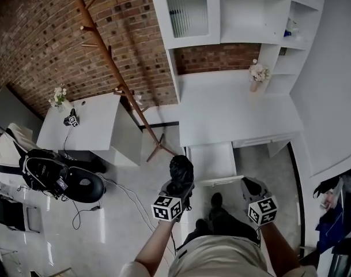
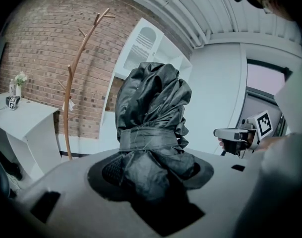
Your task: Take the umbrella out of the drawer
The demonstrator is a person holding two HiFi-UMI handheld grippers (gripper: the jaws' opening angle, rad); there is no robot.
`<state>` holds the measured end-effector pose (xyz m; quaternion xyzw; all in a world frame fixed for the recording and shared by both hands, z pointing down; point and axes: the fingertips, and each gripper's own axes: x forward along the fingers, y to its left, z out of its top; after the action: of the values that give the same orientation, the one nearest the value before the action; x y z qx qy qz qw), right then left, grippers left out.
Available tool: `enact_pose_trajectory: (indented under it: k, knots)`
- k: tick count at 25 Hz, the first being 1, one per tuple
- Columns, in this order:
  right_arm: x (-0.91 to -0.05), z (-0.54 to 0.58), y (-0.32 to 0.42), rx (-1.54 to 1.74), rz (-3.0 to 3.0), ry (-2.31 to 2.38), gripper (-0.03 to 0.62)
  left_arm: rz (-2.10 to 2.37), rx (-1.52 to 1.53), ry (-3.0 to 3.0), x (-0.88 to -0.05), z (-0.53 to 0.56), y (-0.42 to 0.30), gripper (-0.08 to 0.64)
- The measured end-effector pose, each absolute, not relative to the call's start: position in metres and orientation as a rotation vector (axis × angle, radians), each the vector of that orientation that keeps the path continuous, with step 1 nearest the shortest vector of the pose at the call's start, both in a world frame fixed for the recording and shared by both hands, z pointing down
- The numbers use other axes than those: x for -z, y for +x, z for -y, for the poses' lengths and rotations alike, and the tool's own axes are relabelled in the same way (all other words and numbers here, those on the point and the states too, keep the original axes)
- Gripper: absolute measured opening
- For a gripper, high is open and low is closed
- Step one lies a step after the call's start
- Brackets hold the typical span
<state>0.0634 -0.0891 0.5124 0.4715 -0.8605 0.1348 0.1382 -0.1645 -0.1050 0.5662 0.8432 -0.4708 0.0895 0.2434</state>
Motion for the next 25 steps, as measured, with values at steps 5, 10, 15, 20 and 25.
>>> enact_pose_trajectory:
  k: [5, 10, 15, 20, 25]
  knots:
    - [-0.503, 0.072, 0.086, -0.423, 2.475, 1.420, 0.035, 1.278, -0.221, 2.324, -0.547, 0.091, -0.154, 0.261]
    - [-0.492, 0.071, 0.103, -0.413, 2.496, 1.433, 0.035, 1.313, -0.175, 2.323, -0.529, 0.085, -0.147, 0.261]
    - [-0.483, 0.079, 0.125, -0.387, 2.525, 1.395, 0.035, 1.360, -0.128, 2.305, -0.515, 0.084, -0.131, 0.261]
    - [-0.475, 0.087, 0.149, -0.358, 2.552, 1.345, 0.035, 1.418, -0.088, 2.280, -0.502, 0.078, -0.116, 0.261]
    - [-0.458, 0.092, 0.171, -0.289, 2.598, 1.326, 0.035, 1.469, -0.042, 2.271, -0.487, 0.068, -0.101, 0.261]
